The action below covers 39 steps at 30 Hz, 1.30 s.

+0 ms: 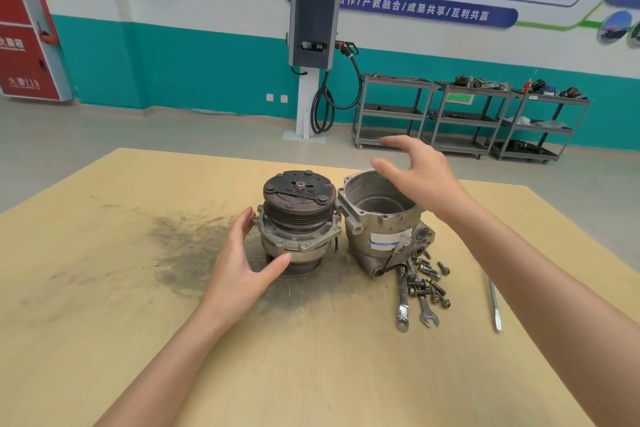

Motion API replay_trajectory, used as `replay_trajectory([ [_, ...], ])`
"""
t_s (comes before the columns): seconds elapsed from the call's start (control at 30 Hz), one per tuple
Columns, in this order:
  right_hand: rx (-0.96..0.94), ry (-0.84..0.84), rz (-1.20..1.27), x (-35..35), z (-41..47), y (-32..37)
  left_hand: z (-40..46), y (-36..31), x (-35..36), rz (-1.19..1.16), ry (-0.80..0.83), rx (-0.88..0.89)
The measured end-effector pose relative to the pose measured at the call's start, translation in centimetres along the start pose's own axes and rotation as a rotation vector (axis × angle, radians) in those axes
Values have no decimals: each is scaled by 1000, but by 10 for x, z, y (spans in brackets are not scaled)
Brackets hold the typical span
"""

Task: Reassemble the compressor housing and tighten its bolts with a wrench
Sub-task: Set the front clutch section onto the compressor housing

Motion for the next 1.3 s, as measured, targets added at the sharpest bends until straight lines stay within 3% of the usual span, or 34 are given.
replay_trajectory([
  [0.17, -438, 542, -264, 88, -23, 79, 2, 0, 0, -19, -10, 0],
  [0.33, -568, 673, -536, 137, -11, 87, 3, 8, -6, -77, -39, -15],
  [0.4, -598, 674, -559, 145, -10, 84, 4, 11, -8, -90, -51, -14],
  [0.57, -686, 460, -564, 145, -13, 92, 8, 12, -4, -94, -37, -5],
  [0.67, -720, 418, -617, 145, -15, 96, 8, 14, -4, -122, -38, -8],
  [1.0, -428, 178, -722, 163, -12, 126, 5, 15, -20, -111, -152, -37],
  [1.17, -273, 224, -810, 176, -10, 130, 2, 17, -36, -122, -231, -63],
  [1.3, -297, 577, -709, 181, -7, 116, 3, 20, -35, -138, -219, -79],
])
Point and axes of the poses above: each hand's wrist, its own z-axis towards the middle knuckle, its own x-axis out of the palm, y = z × x, the point moved 10 cm from there along z, towards the middle knuckle, and after that the axes turned 10 degrees about x, right-handed, at the moved point
